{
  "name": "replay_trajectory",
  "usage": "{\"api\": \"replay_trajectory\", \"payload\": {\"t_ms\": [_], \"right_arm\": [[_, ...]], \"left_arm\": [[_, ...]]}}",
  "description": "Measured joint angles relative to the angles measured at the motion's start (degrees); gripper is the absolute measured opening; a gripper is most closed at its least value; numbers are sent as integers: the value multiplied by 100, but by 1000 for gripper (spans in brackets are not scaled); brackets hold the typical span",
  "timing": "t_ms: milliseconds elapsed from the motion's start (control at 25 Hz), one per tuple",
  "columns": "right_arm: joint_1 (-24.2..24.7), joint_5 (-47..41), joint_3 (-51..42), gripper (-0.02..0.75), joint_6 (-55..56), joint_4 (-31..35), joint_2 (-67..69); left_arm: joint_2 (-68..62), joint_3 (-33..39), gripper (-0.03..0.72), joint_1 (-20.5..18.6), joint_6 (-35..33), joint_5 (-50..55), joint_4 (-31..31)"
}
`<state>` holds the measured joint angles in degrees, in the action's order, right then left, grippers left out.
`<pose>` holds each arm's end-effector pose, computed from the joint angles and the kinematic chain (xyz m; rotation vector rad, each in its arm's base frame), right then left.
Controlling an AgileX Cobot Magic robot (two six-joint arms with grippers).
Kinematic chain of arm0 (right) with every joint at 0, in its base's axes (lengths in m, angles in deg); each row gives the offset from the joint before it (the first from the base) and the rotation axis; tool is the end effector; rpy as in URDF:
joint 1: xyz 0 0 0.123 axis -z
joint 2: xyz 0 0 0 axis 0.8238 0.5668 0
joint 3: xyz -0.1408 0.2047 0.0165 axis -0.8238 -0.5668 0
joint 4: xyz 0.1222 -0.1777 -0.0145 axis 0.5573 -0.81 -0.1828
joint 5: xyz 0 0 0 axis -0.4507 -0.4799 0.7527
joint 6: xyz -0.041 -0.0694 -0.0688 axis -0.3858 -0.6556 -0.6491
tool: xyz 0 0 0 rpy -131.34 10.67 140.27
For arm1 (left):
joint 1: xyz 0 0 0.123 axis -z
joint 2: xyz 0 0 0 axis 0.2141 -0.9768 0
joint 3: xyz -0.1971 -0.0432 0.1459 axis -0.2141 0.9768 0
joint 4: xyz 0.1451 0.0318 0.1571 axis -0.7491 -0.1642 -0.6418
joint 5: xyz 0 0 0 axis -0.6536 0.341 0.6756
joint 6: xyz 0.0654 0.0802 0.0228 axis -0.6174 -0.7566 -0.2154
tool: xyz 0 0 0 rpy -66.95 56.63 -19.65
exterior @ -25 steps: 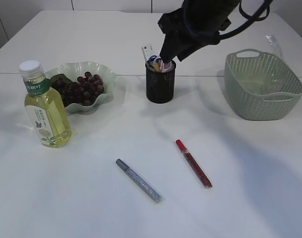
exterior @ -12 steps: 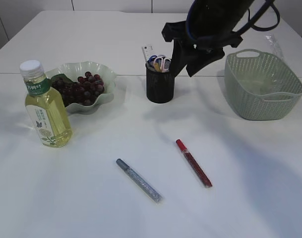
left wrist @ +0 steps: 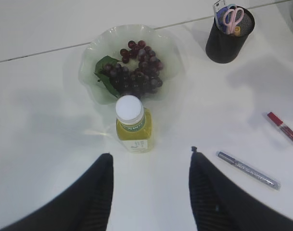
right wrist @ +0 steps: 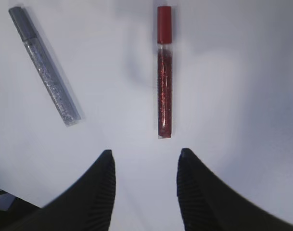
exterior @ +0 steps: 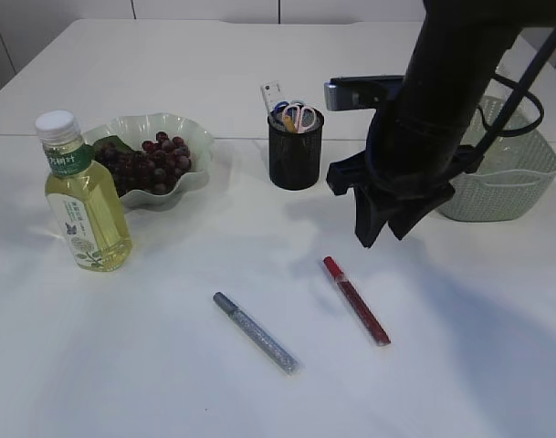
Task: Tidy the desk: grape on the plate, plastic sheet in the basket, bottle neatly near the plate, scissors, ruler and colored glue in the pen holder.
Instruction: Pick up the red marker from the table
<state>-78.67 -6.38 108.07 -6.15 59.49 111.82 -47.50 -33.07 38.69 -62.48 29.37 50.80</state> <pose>0.2982 0.1458 0.2147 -0.5558 3.0238 0.2678 0.2103 -0.0826 0.4091 0.2679 2.3615 -0.0777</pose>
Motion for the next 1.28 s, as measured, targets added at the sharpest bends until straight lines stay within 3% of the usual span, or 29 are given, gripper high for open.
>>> {"api": "replay_trajectory", "payload": {"t_ms": [240, 520, 960, 1280], "right_arm": [[-428, 34, -28, 326, 325, -312, 255], [-450, 98, -28, 325, 415, -786, 936], [-450, 356, 731, 325, 419, -807, 1538], [-450, 275, 790, 325, 419, -825, 1791]], "left_arm": [[0, 0, 371, 0, 0, 0, 0], [0, 0, 371, 0, 0, 0, 0], [0, 0, 371, 0, 0, 0, 0], [0, 0, 371, 0, 0, 0, 0]]}}
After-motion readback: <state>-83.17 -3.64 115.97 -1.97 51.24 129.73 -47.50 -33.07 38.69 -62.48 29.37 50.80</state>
